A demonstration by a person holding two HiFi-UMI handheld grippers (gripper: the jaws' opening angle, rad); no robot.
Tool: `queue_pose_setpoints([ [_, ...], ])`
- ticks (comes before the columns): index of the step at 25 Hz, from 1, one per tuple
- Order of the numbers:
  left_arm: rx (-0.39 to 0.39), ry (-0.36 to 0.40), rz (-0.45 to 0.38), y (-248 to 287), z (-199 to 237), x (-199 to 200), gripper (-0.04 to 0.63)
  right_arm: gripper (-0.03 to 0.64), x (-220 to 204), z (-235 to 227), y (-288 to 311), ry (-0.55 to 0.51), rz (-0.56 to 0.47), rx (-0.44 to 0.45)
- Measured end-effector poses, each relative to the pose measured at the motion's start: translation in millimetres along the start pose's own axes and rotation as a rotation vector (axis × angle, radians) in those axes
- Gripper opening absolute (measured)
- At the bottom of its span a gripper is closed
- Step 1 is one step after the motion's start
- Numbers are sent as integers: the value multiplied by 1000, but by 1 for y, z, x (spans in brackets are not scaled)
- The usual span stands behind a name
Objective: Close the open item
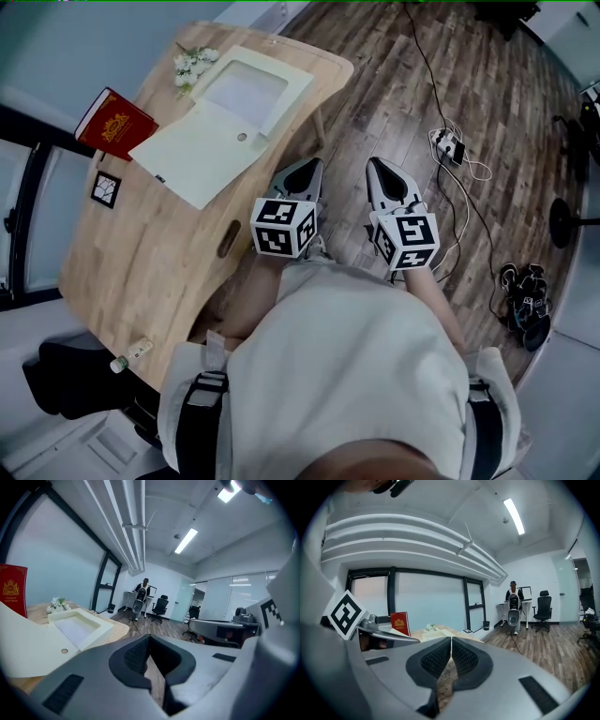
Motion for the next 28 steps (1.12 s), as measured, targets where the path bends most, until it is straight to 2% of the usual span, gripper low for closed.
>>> queue_pose_setpoints([
  [18, 44, -54, -18, 24, 87, 30, 20, 20, 38, 11, 89, -42, 14, 42],
  [28, 63, -91, -34, 28, 119, 39, 20, 20, 55, 28, 131, -57, 12, 105],
])
Point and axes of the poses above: the fingertips, and each gripper's own axes: y forward along the fingers, z to its left, x out of its top, the point moved 5 cm from there along -y, backward along the fingers, and after that the axes turned 13 degrees about z, right-handed, at the moved point
